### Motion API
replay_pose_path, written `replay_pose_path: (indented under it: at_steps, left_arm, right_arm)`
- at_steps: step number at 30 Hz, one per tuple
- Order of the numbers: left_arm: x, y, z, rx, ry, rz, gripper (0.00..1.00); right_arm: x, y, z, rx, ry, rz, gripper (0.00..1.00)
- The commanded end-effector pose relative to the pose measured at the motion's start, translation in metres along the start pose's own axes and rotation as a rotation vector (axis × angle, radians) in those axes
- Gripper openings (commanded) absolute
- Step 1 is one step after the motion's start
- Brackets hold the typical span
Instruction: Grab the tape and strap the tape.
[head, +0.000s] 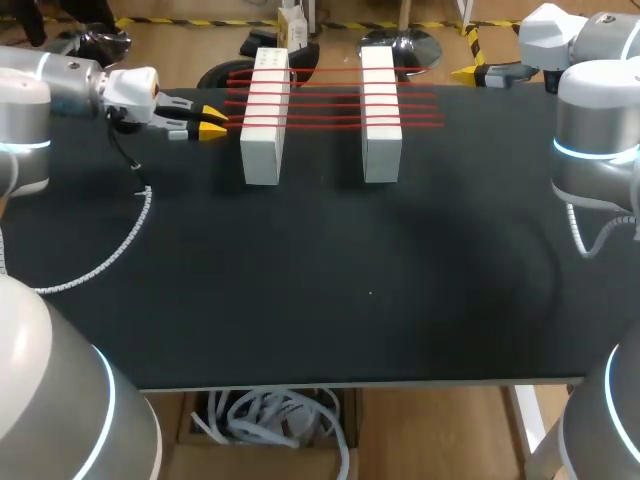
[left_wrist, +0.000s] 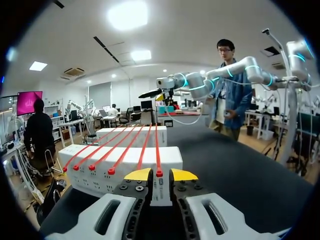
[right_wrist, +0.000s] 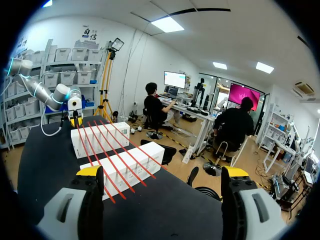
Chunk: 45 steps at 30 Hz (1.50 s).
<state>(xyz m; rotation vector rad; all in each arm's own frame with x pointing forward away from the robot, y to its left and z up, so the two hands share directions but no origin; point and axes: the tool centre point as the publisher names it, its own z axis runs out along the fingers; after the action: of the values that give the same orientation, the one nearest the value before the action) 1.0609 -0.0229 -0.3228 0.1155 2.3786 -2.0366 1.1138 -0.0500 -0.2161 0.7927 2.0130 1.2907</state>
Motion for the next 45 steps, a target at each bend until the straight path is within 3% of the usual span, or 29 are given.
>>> replay_pose_path:
  at_steps: [1,15,20,22,28,34,45]
  left_arm:
    - [-0.004,0.003,0.001,0.006,0.01,-0.002,0.18]
    - [-0.004,0.003,0.005,0.014,0.005,-0.003,0.16]
    - [-0.004,0.003,0.005,0.014,0.003,-0.004,0.09]
    - [-0.004,0.003,0.005,0.014,0.003,-0.003,0.0]
    - [-0.003,0.001,0.005,0.026,0.01,0.004,0.0]
    - [0.003,-0.009,0.009,0.069,0.018,-0.027,0.0]
    - [0.025,-0.046,0.019,0.245,-0.017,-0.056,0.0]
  right_arm:
    - [0.0,0.0,0.0,0.0,0.0,0.0,1.0]
    - [0.0,0.0,0.0,0.0,0.0,0.0,1.0]
    - [0.0,0.0,0.0,0.0,0.0,0.0,1.0]
    - [0.0,0.0,0.0,0.0,0.0,0.0,1.0]
    - [0.0,0.0,0.0,0.0,0.0,0.0,1.0]
    - [0.0,0.0,0.0,0.0,0.0,0.0,1.0]
    - [0.0,0.0,0.0,0.0,0.0,0.0,1.0]
